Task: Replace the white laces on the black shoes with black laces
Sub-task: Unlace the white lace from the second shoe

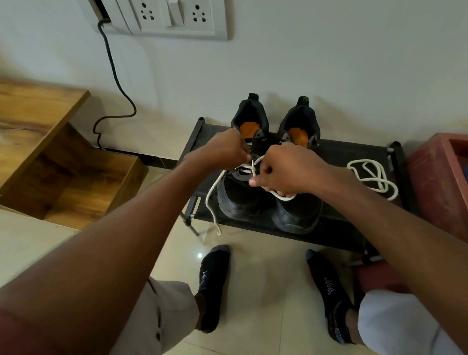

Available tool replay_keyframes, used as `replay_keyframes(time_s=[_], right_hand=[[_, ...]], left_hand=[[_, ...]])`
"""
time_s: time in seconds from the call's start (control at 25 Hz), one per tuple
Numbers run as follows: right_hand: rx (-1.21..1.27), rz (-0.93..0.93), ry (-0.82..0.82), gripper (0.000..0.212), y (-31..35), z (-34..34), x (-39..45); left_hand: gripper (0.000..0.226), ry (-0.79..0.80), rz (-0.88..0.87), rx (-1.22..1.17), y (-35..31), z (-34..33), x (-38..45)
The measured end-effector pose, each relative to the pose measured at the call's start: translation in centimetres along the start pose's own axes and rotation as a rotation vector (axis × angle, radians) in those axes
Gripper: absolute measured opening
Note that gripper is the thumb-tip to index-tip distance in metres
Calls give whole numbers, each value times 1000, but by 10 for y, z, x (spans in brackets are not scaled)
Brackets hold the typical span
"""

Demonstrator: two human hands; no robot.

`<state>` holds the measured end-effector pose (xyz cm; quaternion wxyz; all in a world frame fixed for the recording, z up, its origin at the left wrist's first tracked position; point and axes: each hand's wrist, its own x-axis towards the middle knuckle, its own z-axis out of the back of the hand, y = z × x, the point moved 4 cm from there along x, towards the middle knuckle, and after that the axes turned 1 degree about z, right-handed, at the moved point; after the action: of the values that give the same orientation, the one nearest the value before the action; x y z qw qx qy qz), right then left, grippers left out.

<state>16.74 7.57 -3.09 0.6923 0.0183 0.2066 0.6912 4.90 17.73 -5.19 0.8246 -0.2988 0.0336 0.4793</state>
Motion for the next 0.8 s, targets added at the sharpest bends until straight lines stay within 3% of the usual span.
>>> replay_keyframes(time_s=[0.12, 0.16, 0.28, 0.36, 0.68, 0.8], right_hand=[[-33, -41, -196, 33, -2, 7, 5], [-34, -37, -263, 40, -2, 9, 7], [-121, -34, -195, 104, -1, -8, 14], [-160, -65, -149, 125, -2, -22, 15], [-209, -56, -107, 129, -6, -29, 14], [-182, -44, -104, 133, -7, -29, 15]], left_hand=[[15, 49, -8, -14, 2, 1, 0], [17, 41, -4, -4, 2, 1, 0], [22, -5, 10, 12, 4, 5, 0], [17, -23, 15, -15, 7, 8, -2], [10, 64, 153, -461, 24, 14, -10], [11, 102, 87, -342, 24, 17, -8]])
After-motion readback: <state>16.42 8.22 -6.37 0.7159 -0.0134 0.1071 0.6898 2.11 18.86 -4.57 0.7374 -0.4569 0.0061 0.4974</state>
